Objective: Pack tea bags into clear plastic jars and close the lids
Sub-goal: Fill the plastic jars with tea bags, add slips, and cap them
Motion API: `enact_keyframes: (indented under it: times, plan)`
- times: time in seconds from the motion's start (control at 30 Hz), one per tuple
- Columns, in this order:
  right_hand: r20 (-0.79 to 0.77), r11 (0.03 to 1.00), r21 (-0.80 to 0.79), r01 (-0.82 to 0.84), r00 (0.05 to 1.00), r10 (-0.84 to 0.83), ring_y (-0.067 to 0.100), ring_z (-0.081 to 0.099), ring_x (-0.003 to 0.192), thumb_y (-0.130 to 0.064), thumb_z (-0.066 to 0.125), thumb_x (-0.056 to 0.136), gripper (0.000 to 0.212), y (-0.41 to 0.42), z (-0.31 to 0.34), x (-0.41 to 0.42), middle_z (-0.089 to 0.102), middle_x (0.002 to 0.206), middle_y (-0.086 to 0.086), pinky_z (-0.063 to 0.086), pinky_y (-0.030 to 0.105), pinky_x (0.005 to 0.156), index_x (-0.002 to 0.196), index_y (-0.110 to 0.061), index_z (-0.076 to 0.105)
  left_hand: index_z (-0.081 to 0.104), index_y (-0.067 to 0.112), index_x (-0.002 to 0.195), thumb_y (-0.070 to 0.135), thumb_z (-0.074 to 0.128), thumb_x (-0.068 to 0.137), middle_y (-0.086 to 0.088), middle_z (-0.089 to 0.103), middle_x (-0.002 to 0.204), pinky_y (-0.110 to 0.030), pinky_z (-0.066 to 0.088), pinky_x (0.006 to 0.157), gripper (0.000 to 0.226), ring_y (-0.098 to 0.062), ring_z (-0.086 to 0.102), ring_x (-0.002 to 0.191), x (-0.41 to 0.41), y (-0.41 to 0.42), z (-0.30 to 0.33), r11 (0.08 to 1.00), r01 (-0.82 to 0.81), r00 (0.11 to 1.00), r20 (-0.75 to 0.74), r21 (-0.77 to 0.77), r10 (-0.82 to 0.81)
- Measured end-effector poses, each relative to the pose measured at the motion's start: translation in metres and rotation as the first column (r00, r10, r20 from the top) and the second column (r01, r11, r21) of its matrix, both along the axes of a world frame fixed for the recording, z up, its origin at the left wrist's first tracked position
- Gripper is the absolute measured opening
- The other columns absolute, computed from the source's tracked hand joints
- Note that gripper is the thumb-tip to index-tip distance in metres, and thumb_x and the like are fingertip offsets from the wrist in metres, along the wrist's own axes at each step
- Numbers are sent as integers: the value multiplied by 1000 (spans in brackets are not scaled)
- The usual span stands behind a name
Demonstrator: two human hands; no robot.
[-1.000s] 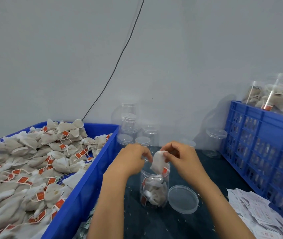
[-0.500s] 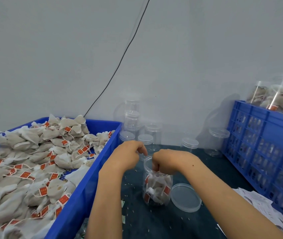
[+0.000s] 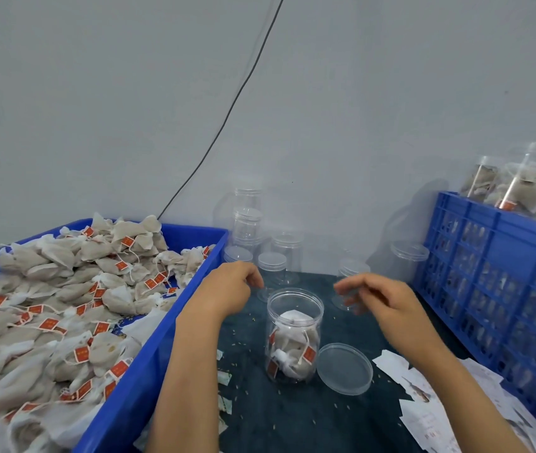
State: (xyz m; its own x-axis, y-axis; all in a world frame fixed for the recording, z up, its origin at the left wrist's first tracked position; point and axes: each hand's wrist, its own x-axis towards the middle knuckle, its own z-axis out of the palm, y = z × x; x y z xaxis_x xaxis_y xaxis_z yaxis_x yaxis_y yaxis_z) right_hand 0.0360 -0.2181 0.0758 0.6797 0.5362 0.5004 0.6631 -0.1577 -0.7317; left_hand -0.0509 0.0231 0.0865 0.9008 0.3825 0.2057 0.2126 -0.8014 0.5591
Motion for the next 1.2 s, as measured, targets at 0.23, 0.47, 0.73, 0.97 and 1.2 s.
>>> enact_keyframes:
  times: [0.23,0.47,0.73,0.97,1.2]
  plan:
    - [-189,889,37,456,877,-442,20,68,88,13,41,89,44,-37,-85,32,71,89,-3,54,38,82,85,-19,69,64,12,109,-10,36,91,-6,64,119,-32,48,95,39,-20,60,108,-7,-7,5,997,-61,992,-106,45,65]
    - [-67,842,-67,535,840,-539,15,58,89,10,43,89,36,-44,-104,36,65,97,-1,41,29,78,92,-16,68,63,10,106,-6,47,92,-8,64,115,-32,51,89,27,-23,63,103,-23,-10,-20,987,-87,939,-320,135,126]
    - [-30,849,-173,500,859,-512,20,57,96,10,42,87,36,-44,-113,36,63,105,4,45,36,85,98,-13,68,64,18,104,1,68,85,5,58,104,-19,48,77,26,-10,58,92,-44,0,-75,999,-24,908,-417,48,41]
    - [4,832,-246,497,859,-512,23,56,102,9,46,86,35,-44,-114,36,62,110,7,45,35,86,104,-11,68,60,24,79,1,69,81,9,60,86,-14,42,58,25,-3,58,76,-46,10,-85,990,-119,950,-282,81,137]
    - [134,696,-490,524,835,-533,18,48,120,-28,56,94,31,-50,-114,41,53,129,-7,36,35,94,124,-27,53,57,23,82,1,68,84,12,61,76,-14,46,66,25,1,58,74,-41,-19,-42,984,-179,927,330,-20,176]
